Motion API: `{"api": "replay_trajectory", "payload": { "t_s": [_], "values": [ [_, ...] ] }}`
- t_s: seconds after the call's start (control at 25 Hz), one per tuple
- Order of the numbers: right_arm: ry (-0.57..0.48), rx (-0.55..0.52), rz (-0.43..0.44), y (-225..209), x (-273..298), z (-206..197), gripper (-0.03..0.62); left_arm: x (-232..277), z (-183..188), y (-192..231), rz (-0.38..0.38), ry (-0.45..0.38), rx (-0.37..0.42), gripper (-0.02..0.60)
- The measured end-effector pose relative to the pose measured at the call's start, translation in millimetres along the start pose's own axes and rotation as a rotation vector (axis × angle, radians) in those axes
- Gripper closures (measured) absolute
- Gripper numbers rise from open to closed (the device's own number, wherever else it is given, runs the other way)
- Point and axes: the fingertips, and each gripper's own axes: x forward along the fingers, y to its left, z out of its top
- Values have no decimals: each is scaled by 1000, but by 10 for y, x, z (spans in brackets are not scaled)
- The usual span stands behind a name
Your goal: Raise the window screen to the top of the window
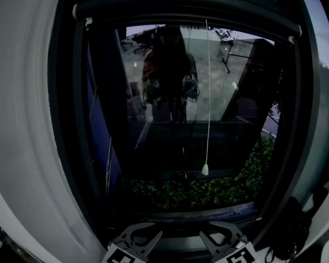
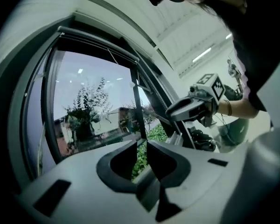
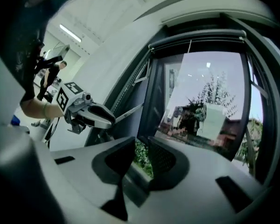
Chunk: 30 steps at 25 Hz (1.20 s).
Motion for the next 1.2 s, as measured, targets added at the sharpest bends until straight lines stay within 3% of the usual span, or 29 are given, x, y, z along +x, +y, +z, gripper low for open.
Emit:
{"api": "replay_trajectory", "payload": {
  "t_s": [0.2, 0.32, 0.56, 0.72, 1.04, 1.2],
  "values": [
    [47, 217, 33, 548, -286, -630, 503, -118, -396, -623, 0, 10, -190, 515],
    [75, 298, 58, 804, -518, -872, 503, -151, -554, -1033, -3, 25, -257, 516],
    [85, 359, 131, 1226, -1241, -1095, 503, -285, -560, -1997, 8, 93, -368, 517],
    [82, 386, 194, 1471, -1714, -1122, 503, -410, -460, -2549, 51, 121, -403, 515],
    [101, 455, 254, 2021, -2385, -1194, 505, -902, -272, -3374, 97, 164, -455, 517],
    [91, 479, 258, 2141, -2477, -1178, 504, -1035, -240, -3556, 105, 172, -535, 516]
  ]
}}
